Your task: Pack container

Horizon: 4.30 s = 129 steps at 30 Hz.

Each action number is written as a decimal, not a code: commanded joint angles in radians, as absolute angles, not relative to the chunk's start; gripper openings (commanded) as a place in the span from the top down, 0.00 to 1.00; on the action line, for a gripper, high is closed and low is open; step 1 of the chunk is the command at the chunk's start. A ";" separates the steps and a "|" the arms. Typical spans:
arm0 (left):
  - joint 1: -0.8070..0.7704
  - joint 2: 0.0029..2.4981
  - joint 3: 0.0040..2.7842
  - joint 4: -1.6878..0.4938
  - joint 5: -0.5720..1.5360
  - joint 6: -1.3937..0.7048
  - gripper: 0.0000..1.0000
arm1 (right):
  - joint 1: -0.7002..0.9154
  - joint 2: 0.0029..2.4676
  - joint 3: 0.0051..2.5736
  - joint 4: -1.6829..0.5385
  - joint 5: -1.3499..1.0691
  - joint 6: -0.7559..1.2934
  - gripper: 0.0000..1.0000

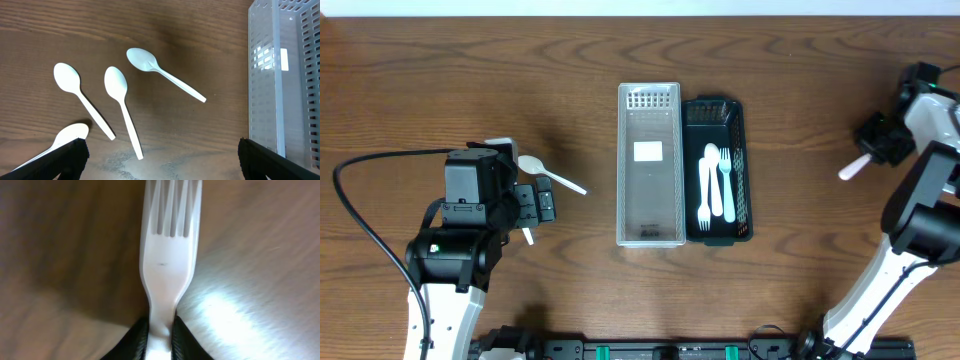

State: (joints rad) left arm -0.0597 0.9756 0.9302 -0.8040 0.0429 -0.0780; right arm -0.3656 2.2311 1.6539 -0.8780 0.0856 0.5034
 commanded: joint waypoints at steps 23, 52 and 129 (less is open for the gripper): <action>-0.057 0.979 0.949 -0.804 0.042 -0.072 0.02 | 0.171 1.741 1.691 -0.974 -0.015 0.398 0.99; -0.057 0.973 0.949 -0.802 0.042 -0.073 0.02 | 0.384 1.841 1.515 -0.902 -0.011 0.288 0.39; -0.051 1.944 1.199 -0.669 -0.016 -0.870 0.15 | 0.025 1.753 1.778 -1.243 -0.001 0.118 0.01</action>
